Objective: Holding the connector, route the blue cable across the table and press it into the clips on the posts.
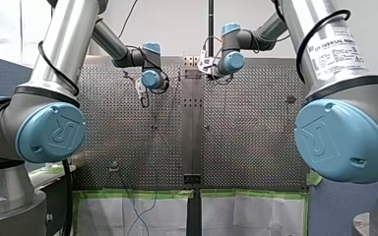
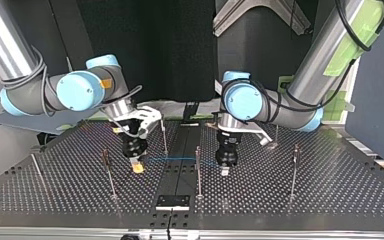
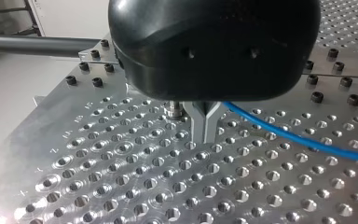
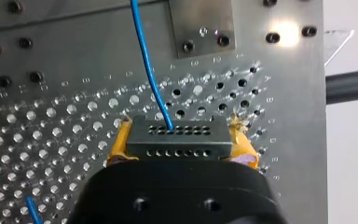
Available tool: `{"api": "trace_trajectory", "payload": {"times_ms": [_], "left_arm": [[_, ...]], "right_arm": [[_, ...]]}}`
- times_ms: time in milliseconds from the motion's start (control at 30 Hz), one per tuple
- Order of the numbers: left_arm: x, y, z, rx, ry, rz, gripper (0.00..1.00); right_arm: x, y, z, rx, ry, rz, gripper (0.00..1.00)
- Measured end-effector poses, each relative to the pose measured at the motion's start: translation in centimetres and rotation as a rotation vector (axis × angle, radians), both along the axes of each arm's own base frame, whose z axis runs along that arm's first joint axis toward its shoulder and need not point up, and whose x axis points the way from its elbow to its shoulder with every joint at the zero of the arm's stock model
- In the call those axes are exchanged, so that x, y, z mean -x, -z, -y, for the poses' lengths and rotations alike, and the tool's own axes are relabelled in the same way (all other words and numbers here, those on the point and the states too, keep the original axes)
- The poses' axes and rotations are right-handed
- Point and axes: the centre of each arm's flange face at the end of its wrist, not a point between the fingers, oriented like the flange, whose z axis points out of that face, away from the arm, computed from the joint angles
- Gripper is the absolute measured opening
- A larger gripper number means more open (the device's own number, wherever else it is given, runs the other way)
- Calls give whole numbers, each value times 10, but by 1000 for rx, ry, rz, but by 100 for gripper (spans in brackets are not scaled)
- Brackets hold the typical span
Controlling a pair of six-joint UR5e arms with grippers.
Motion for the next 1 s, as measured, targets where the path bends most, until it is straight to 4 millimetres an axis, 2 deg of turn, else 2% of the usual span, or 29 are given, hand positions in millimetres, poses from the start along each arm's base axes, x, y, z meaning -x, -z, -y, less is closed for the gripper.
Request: {"api": "trace_trajectory", "payload": {"times_ms": [233, 267, 300, 333, 367, 400, 433, 467, 500, 533, 567, 1000], "left_arm": [[2, 1, 1, -5, 1, -14, 0], [2, 2, 1, -4, 2, -16, 17], [3, 2, 2, -5, 4, -20, 29], [4, 3, 3, -6, 5, -25, 29], [5, 3, 3, -8, 6, -30, 40], [7, 3, 4, -12, 7, -37, 59], [8, 4, 5, -14, 8, -44, 59], [9, 4, 5, -18, 7, -50, 79], [11, 4, 6, -23, 4, -57, 93], [12, 3, 6, -27, 1, -62, 93], [14, 3, 6, -31, -3, -68, 100], [59, -10, 7, -9, -16, -85, 100]], "right_arm": [[2, 1, 3, -1, -9, 0, 0], [2, 1, 3, -1, -9, -1, 0], [2, 1, 3, -1, -9, -1, 0], [2, 1, 3, -1, -9, -1, 0], [2, 1, 3, 0, -10, -1, 0], [2, 1, 3, 0, -10, -1, 0], [2, 1, 3, 0, -10, -1, 0], [3, 1, 3, 0, -9, -1, 0], [3, 1, 3, 0, -9, -2, 0], [3, 1, 3, 0, -9, -3, 0], [3, 1, 3, 0, -10, -3, 0], [0, 0, 0, 4, -19, -9, 0]]}}
